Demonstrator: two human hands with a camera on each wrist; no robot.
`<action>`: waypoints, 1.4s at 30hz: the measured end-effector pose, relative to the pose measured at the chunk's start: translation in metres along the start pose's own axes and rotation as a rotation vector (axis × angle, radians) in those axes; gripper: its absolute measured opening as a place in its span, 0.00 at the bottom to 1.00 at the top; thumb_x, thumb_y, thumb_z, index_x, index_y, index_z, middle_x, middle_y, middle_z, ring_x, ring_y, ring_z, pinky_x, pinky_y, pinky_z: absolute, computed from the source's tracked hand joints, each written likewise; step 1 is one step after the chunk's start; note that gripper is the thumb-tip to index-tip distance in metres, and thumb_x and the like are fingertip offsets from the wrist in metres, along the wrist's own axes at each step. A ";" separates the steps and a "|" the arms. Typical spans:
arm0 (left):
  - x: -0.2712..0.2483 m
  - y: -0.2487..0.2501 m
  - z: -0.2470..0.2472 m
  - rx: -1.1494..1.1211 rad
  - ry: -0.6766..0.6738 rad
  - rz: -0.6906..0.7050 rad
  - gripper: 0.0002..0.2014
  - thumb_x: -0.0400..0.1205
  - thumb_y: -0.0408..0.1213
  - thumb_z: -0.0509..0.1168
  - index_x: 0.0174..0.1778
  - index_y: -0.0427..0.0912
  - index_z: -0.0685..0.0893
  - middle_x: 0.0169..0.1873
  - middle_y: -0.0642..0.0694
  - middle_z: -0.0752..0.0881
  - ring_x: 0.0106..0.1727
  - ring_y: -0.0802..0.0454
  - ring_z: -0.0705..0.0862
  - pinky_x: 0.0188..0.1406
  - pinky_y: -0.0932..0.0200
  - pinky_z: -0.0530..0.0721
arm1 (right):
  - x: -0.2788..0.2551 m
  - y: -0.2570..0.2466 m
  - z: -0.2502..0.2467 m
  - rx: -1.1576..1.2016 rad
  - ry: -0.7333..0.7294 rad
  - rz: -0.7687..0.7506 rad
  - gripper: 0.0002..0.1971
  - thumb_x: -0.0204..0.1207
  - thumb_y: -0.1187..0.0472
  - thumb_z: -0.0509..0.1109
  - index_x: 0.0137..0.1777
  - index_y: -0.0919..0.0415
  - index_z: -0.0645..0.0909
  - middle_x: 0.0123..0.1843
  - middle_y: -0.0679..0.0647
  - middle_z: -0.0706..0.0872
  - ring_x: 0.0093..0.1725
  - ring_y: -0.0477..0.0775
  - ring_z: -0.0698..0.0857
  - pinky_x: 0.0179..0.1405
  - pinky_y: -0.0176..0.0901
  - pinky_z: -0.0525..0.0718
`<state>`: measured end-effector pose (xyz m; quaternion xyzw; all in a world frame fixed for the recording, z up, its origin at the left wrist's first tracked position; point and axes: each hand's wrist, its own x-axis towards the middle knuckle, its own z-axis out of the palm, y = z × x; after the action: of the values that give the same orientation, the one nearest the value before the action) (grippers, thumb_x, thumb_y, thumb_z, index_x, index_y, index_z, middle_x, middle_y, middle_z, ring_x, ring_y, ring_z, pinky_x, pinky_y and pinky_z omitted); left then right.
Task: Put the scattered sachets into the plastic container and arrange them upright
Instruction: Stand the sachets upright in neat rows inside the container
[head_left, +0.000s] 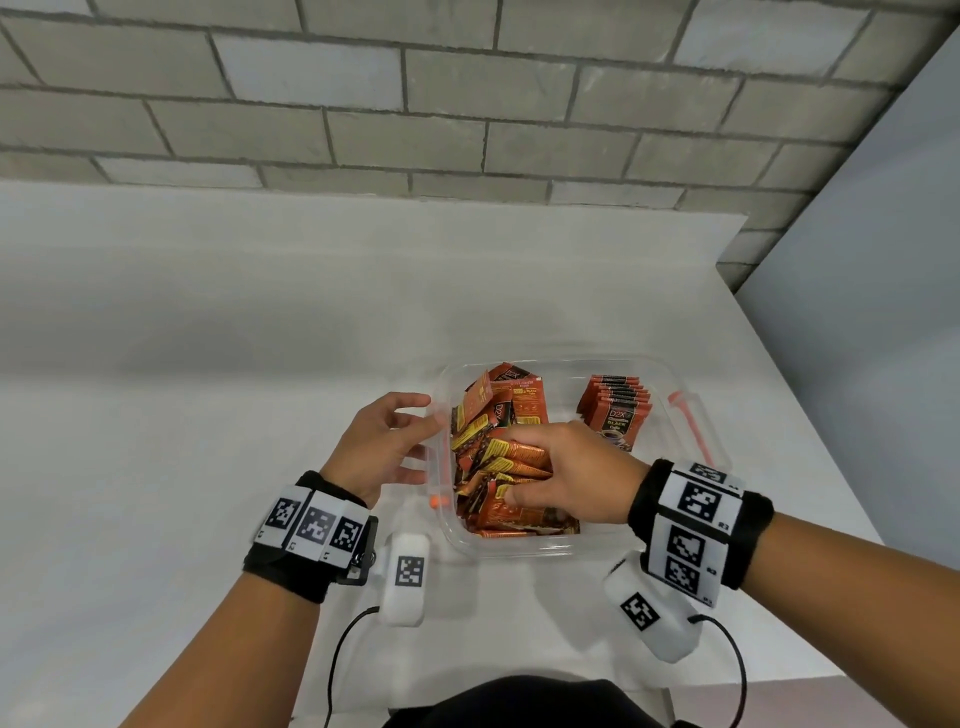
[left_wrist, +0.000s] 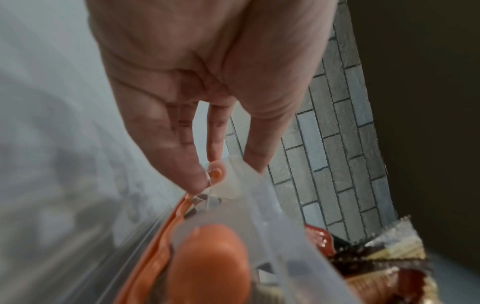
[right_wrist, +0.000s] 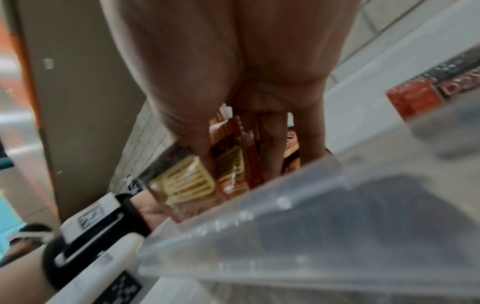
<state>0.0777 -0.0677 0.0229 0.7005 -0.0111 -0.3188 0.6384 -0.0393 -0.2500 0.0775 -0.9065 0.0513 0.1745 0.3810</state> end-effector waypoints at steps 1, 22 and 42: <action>0.000 0.000 0.000 0.003 0.001 0.001 0.17 0.78 0.40 0.73 0.61 0.44 0.81 0.46 0.41 0.84 0.38 0.48 0.86 0.27 0.57 0.84 | 0.001 0.002 0.000 0.036 -0.006 0.018 0.26 0.72 0.51 0.77 0.70 0.44 0.76 0.53 0.47 0.89 0.47 0.47 0.89 0.51 0.47 0.88; -0.002 0.009 -0.004 0.072 0.125 0.101 0.14 0.81 0.44 0.69 0.61 0.47 0.82 0.51 0.44 0.85 0.44 0.50 0.84 0.36 0.57 0.83 | 0.005 0.008 -0.023 0.271 0.038 0.060 0.41 0.67 0.52 0.81 0.79 0.53 0.66 0.73 0.44 0.75 0.70 0.43 0.76 0.75 0.43 0.70; -0.040 0.035 0.001 0.241 0.098 0.411 0.14 0.78 0.52 0.69 0.59 0.56 0.82 0.45 0.58 0.85 0.48 0.55 0.84 0.45 0.56 0.83 | -0.002 0.012 -0.033 0.532 0.185 -0.078 0.18 0.70 0.67 0.76 0.56 0.49 0.80 0.50 0.46 0.91 0.52 0.48 0.90 0.55 0.45 0.87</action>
<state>0.0592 -0.0586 0.0715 0.7692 -0.1602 -0.1443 0.6015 -0.0346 -0.2825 0.0916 -0.7882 0.0951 0.0567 0.6054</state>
